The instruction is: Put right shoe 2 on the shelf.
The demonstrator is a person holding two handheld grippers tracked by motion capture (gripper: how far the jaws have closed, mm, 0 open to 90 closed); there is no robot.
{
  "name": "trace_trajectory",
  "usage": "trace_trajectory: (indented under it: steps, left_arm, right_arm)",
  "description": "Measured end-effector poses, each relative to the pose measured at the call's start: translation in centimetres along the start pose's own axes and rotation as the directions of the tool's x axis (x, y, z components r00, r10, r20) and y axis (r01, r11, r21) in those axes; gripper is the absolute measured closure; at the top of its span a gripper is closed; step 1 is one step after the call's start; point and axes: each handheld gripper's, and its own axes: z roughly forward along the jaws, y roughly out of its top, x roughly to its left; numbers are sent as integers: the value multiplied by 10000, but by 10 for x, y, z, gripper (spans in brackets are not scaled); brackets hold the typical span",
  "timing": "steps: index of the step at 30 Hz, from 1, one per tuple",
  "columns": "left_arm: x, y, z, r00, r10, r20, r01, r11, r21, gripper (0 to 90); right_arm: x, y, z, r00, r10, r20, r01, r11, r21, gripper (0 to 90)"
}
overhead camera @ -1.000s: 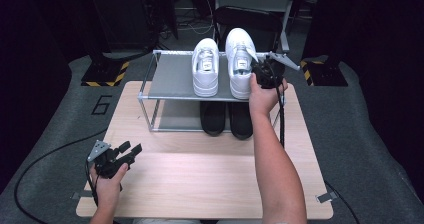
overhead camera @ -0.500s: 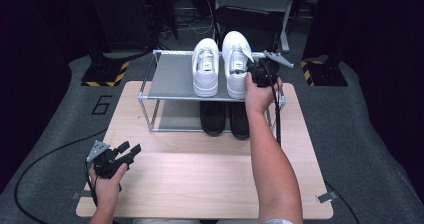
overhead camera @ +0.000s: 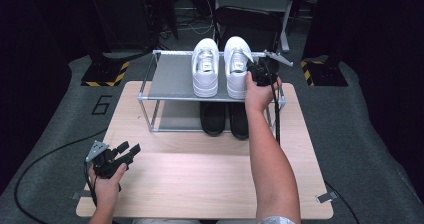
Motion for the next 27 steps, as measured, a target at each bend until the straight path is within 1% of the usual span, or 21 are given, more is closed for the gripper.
trace_trajectory:
  steps: [1, 2, 3, 4, 5, 8, 11, 12, 16, 18, 20, 24, 25, 26, 27]
  left_arm:
    - [1, 0, 0, 10000, -15, -7, 15, 10000, 26, 425]
    - [1, 0, 0, 10000, -15, -33, 15, 10000, -26, 426]
    - [2, 0, -1, 10000, -71, -18, 71, 10000, 26, 426]
    - [3, 0, -1, 9999, -100, -46, 99, 9999, -81, 426]
    - [3, 1, -1, 9999, -102, -90, 102, 9999, -56, 425]
    - [5, 1, -2, 9998, -152, -130, 150, 9998, -115, 425]
    - [6, 1, -3, 9998, -148, -132, 147, 9999, -79, 425]
    - [6, 1, -2, 9998, -134, -139, 131, 9998, -158, 426]
    - [5, 1, -2, 9998, -119, -159, 118, 9999, -84, 426]
    - [5, 1, -2, 9998, -123, -165, 121, 9999, -87, 425]
    - [6, 1, -2, 9998, -121, -172, 119, 9998, -132, 425]
    - [6, 0, -2, 9996, -140, -250, 138, 9999, -96, 425]
    - [7, 0, -2, 9995, -180, -244, 176, 9997, -146, 426]
    - [7, 1, -2, 9995, -169, -273, 165, 9997, -162, 425]
    - [7, 1, -2, 9995, -164, -284, 159, 9997, -162, 426]
  right_arm:
    - [0, 0, 1, 10000, -2, 6, 2, 10000, 13, 778]
    - [-1, 0, 2, 9999, 103, 20, -103, 9999, 38, 776]
    - [-2, 0, 2, 9999, 167, 11, -168, 9998, 99, 774]
    - [-2, 0, 3, 9997, 253, 20, -253, 9996, 106, 771]
    - [-3, 0, 3, 9997, 247, 26, -247, 9996, 157, 767]
    - [-5, 0, 5, 9988, 493, 23, -493, 9986, 194, 758]
    - [-6, 1, 5, 9989, 459, -43, -458, 9987, 207, 742]
    - [-6, 1, 5, 9988, 485, -70, -484, 9986, 199, 737]
    - [-7, 1, 5, 9993, 354, -115, -353, 9993, 159, 699]
    - [-7, 1, 5, 9997, 230, -74, -229, 9997, 104, 664]
    - [-7, 1, 4, 9997, 216, -84, -216, 9997, 85, 642]
    - [-7, 2, 2, 9998, -168, 54, 168, 9999, -22, 611]
    - [-7, 3, 1, 9996, -290, 49, 291, 9996, -57, 575]
    - [-7, 4, -1, 9990, -450, -41, 449, 9987, -231, 550]
    - [-6, 5, -3, 9984, -563, -29, 562, 9979, -334, 550]
